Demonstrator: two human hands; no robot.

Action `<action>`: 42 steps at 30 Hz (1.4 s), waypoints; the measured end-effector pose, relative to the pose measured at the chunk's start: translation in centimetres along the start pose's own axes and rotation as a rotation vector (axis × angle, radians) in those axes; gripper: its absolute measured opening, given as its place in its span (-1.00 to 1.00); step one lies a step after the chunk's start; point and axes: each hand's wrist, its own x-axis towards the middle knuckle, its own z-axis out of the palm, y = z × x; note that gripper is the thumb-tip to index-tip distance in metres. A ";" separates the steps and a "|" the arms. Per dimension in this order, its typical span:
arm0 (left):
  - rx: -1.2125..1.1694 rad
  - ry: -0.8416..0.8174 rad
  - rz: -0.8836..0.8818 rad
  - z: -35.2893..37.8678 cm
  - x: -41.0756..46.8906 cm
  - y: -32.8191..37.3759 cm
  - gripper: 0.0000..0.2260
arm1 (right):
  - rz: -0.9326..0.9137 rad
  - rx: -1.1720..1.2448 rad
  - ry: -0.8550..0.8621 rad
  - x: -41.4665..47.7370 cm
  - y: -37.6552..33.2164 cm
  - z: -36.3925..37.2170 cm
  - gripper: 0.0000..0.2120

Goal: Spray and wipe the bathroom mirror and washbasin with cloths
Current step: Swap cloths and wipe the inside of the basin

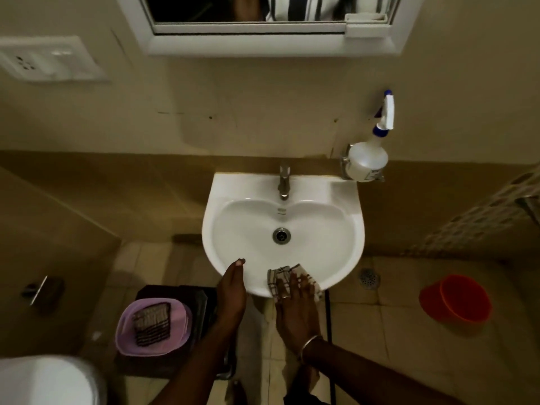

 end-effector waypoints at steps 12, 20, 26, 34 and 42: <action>-0.137 -0.063 -0.238 -8.8 6.2 -2.3 -0.80 | -0.049 -0.135 -0.213 7.7 -14.1 6.3 -0.50; -0.594 -0.232 -0.461 -14.7 12.6 -4.5 -0.44 | -0.145 0.234 -0.168 9.9 -19.8 7.3 -0.41; -0.507 -0.156 -0.402 -20.2 12.6 -3.4 -0.67 | 0.184 0.844 0.174 7.6 -22.9 8.3 -0.54; -0.290 -0.364 -0.500 -29.0 11.8 -4.3 -0.70 | 0.478 1.221 -0.362 8.4 -25.4 12.4 -0.58; -0.123 -0.310 -0.457 -32.9 13.0 -10.6 -0.72 | 0.605 1.194 -0.266 6.6 -28.0 18.3 -0.71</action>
